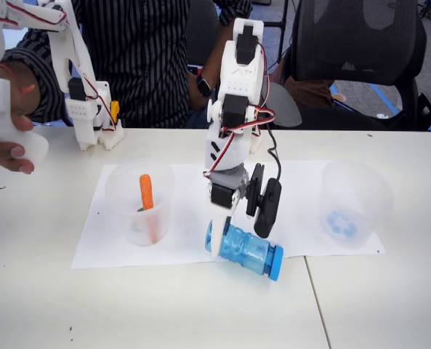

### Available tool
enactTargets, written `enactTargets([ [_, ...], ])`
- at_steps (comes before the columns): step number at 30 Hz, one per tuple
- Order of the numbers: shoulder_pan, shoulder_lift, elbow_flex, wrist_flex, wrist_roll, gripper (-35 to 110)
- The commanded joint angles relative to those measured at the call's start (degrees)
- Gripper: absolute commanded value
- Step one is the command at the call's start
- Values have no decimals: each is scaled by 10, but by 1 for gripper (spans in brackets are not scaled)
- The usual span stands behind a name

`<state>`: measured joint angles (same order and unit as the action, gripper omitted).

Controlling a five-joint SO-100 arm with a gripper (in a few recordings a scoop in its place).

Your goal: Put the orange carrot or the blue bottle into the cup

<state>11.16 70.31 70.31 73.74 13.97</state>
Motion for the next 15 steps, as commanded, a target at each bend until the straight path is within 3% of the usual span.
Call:
enactTargets([
  [1, -5, 145, -57, 28, 8, 16],
  [15, -88, 281, -57, 82, 15, 16],
])
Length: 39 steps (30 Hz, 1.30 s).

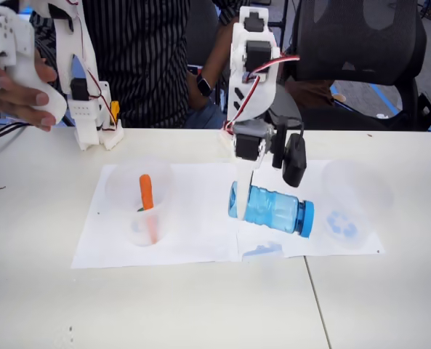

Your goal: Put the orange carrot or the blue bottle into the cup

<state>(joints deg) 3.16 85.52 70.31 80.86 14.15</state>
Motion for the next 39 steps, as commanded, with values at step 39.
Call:
enactTargets([
  [39, -278, 210, 34, 75, 81, 16],
])
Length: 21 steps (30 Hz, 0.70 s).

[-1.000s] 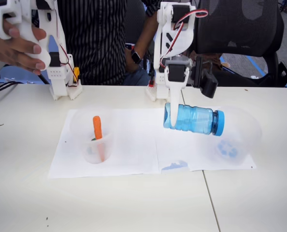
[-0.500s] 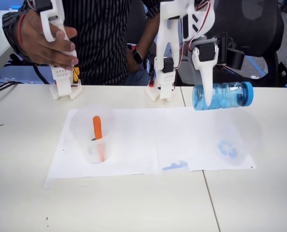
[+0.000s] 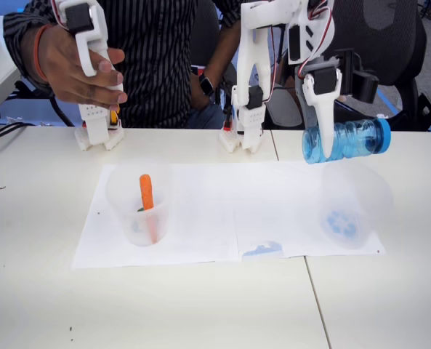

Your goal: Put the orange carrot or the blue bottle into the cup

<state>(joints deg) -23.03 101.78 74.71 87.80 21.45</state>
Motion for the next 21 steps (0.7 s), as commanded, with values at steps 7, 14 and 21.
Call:
enactTargets([
  [7, -31, 17, -8, 8, 6, 16],
  [14, -84, 25, 47, -32, 6, 16],
  [21, -60, 16, 59, -52, 6, 16],
])
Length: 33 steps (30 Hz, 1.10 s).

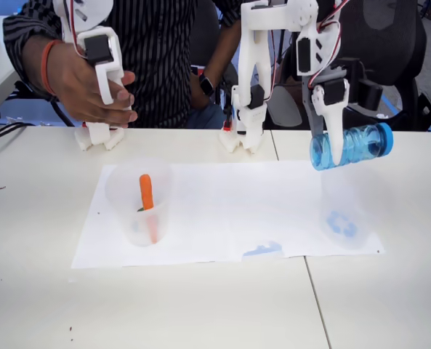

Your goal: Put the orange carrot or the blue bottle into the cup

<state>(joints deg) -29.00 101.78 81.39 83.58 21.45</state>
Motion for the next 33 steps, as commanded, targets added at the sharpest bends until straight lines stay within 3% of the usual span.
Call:
enactTargets([
  [1, -1, 14, -7, -10, 6, 16],
  [33, -32, -34, -10, -11, 5, 16],
])
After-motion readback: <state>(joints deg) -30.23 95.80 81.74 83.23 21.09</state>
